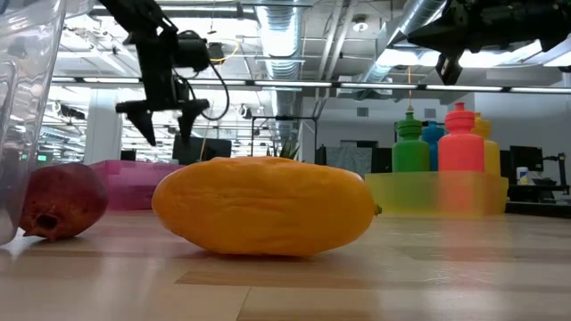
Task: Pick & Place Food Item
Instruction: Put the blue tuna can into the pink bin
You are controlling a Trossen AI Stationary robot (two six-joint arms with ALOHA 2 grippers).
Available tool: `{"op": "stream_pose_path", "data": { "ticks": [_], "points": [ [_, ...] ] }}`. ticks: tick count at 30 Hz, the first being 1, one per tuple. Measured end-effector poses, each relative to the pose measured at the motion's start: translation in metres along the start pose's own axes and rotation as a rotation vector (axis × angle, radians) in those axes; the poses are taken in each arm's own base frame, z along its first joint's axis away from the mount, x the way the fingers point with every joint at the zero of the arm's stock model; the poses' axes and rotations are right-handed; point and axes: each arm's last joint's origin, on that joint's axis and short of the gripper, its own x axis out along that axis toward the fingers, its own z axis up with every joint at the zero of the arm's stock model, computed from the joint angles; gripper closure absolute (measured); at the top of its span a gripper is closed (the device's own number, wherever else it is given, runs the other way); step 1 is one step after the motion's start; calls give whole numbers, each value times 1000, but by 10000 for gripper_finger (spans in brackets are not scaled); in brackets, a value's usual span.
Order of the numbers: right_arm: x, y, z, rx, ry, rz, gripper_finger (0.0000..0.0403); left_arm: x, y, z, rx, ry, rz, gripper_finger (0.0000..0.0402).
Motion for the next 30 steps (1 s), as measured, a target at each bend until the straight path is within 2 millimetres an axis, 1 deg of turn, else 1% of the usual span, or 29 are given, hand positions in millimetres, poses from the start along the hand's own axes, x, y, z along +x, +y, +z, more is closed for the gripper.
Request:
{"op": "stream_pose_path", "data": {
  "ticks": [4, 7, 11, 16, 19, 23, 27, 30],
  "points": [
    [0, 0, 0, -1, 0, 0, 403, 18, -7, -15, -94, 10, -1, 42],
    [0, 0, 0, -11, 0, 0, 403, 29, -10, -28, -161, -30, 43, 42],
    [0, 0, 0, -11, 1, 1, 403, 36, -13, -36, -239, -75, 43, 42],
    [0, 0, 0, -11, 2, 3, 403, 40, -11, -41, -249, -77, 55, 50],
    [0, 0, 0, -10, 2, 3, 403, 44, -10, -44, -256, -83, 53, 75],
    [0, 0, 0, -10, 3, 3, 403, 51, -6, -49, -309, -77, 43, 122],
    [0, 0, 0, -10, 3, 3, 403, 58, -1, -54, -345, -67, 50, 182],
    [0, 0, 0, -10, 3, 4, 403, 59, 2, -55, -381, -57, 51, 236]
  ]
}}
